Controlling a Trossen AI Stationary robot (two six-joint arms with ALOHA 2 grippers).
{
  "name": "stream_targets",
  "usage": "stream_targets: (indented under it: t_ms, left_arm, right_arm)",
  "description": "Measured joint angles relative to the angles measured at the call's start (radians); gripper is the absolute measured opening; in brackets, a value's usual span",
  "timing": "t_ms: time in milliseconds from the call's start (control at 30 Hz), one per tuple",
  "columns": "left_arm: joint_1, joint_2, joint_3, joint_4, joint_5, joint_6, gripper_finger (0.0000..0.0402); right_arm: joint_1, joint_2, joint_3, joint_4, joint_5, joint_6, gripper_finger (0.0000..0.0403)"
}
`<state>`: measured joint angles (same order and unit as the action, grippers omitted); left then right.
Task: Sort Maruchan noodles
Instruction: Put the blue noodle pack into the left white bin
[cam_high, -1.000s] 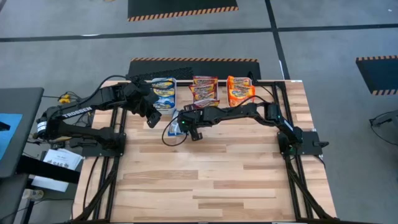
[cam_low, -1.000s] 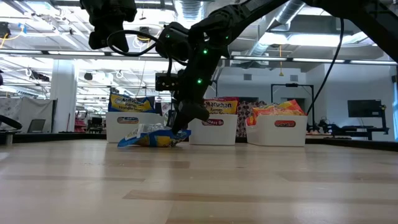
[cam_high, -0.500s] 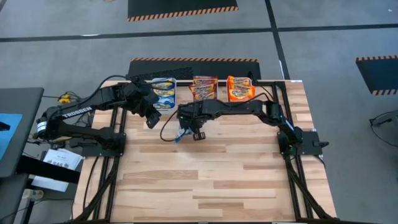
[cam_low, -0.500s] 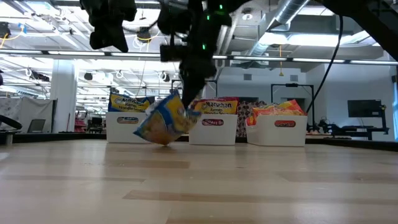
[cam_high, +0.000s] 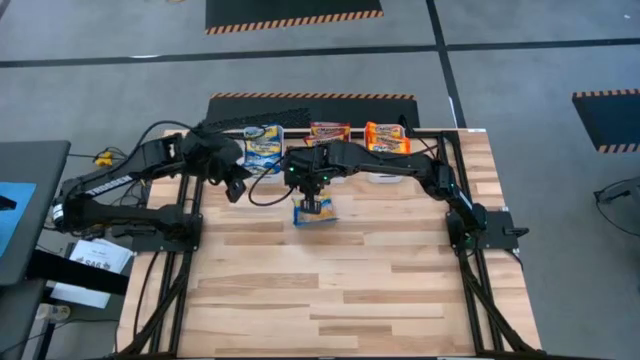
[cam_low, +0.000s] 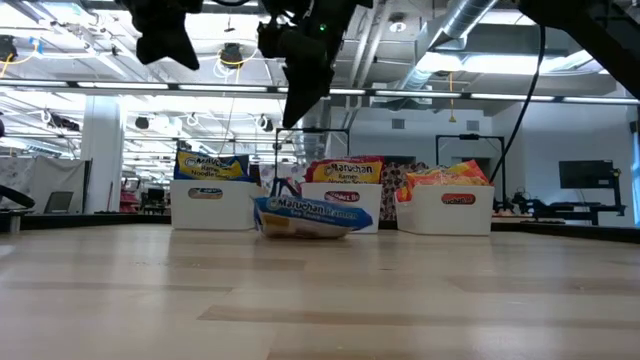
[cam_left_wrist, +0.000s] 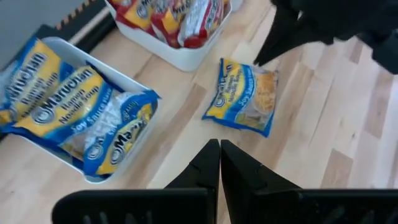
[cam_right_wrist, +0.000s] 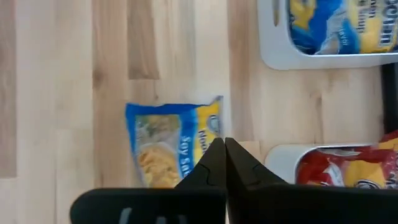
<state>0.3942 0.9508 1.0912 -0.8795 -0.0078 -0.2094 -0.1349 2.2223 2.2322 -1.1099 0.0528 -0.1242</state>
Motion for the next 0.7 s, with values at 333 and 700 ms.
stream_targets:
  t_ms: [333, 700]
  left_arm:
    - [0.015, -0.071, 0.000, -0.039, 0.000, 0.026, 0.0000]
    - [0.015, -0.066, 0.000, -0.106, -0.005, 0.029, 0.0000]
  right_arm:
    - [0.001, 0.006, 0.000, -0.016, -0.204, 0.095, 0.0080]
    - [0.001, 0.008, -0.049, -0.202, -0.296, 0.374, 0.0183]
